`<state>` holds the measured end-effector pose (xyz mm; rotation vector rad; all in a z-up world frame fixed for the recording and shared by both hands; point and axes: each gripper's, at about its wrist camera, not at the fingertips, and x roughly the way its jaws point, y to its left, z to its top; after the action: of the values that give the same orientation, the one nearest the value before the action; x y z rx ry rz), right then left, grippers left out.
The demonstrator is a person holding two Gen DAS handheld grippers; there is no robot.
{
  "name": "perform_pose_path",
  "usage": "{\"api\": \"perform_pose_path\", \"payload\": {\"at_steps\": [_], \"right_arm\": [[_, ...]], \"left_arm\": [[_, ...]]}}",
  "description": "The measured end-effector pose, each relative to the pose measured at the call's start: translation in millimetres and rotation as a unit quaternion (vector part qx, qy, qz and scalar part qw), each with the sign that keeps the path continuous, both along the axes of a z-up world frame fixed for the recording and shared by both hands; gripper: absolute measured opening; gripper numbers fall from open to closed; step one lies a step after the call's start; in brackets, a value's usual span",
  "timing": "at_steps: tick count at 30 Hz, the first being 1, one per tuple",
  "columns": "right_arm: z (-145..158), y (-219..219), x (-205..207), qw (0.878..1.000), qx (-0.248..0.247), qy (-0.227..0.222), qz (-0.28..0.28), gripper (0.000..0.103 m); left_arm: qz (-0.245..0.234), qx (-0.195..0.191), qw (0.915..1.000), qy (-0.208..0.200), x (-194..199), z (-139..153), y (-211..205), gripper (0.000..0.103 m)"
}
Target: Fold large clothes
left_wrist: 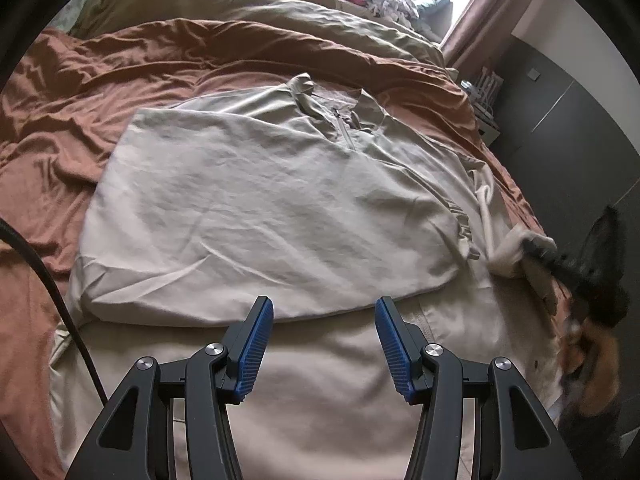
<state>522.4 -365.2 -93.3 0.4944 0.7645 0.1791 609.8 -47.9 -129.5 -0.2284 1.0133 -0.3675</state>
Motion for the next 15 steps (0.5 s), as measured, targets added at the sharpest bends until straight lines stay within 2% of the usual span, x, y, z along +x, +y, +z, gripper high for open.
{"api": "perform_pose_path", "payload": {"at_steps": [2, 6, 7, 10, 15], "right_arm": [[-6, 2, 0, 1.000, 0.014, 0.007, 0.001, 0.010], [-15, -4, -10, 0.999, 0.047, 0.010, 0.008, 0.061], [-14, -7, -13, 0.999, 0.048, 0.006, 0.008, 0.063], [2, -28, -35, 0.999, 0.043, -0.009, 0.011, 0.063], [15, -72, -75, 0.999, 0.019, -0.032, -0.032, 0.063]], "left_arm": [[-0.001, -0.003, 1.0000, 0.002, 0, -1, -1, 0.055], [-0.005, -0.006, 1.0000, 0.004, -1, -2, -2, 0.055], [-0.006, -0.006, 1.0000, 0.004, -2, -2, -3, 0.055], [-0.008, -0.009, 0.9999, 0.004, -4, -2, -5, 0.055], [-0.016, -0.006, 0.9999, 0.003, -7, -1, -13, 0.055]]}}
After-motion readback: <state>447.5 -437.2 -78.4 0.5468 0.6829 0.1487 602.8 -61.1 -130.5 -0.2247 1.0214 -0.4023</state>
